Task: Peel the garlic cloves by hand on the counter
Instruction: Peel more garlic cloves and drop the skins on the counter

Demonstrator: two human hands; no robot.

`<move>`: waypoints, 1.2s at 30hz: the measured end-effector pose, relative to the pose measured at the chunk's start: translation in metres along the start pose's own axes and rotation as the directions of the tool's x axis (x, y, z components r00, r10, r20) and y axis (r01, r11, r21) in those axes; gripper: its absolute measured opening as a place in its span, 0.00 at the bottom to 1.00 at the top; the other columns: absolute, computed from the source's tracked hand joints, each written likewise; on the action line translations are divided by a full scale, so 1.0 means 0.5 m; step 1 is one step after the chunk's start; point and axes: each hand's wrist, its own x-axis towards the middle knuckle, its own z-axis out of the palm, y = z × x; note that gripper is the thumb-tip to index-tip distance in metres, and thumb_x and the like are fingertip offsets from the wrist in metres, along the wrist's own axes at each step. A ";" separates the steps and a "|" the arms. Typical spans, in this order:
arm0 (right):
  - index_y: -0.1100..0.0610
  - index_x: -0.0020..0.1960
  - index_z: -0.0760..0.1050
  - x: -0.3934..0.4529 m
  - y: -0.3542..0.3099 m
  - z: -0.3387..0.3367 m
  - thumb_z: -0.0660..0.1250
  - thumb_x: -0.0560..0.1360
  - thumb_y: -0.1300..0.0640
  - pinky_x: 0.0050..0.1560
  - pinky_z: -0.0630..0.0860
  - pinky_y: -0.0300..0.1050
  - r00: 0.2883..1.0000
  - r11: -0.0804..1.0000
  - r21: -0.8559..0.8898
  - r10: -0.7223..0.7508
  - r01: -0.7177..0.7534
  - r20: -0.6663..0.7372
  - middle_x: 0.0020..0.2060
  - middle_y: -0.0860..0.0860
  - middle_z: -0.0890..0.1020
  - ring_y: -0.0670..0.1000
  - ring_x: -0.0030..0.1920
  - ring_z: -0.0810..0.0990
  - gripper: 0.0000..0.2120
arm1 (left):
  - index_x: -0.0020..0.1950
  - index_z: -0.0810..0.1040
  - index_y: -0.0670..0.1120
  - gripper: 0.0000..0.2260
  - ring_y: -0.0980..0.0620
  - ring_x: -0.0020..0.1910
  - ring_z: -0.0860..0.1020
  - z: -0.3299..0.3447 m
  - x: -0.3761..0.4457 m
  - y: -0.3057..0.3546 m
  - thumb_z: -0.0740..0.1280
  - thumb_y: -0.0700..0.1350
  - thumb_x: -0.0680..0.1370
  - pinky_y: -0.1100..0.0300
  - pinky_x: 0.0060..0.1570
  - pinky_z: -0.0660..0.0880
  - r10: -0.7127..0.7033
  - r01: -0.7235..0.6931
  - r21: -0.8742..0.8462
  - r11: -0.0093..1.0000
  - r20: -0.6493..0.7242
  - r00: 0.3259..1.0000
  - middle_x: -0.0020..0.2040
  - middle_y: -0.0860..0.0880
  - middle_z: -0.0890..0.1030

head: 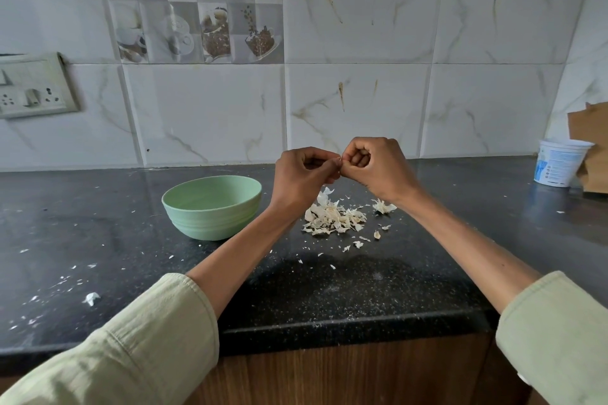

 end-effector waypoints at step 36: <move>0.55 0.40 0.85 -0.001 0.001 -0.003 0.78 0.73 0.60 0.39 0.80 0.47 0.998 0.998 -0.046 -0.053 0.054 0.018 0.32 0.46 0.84 0.45 0.33 0.81 0.04 | 0.51 0.88 0.38 0.05 0.46 0.40 0.86 -0.004 0.002 -0.008 0.76 0.38 0.78 0.55 0.48 0.85 -0.050 0.051 -0.073 0.996 0.011 0.999 0.40 0.40 0.87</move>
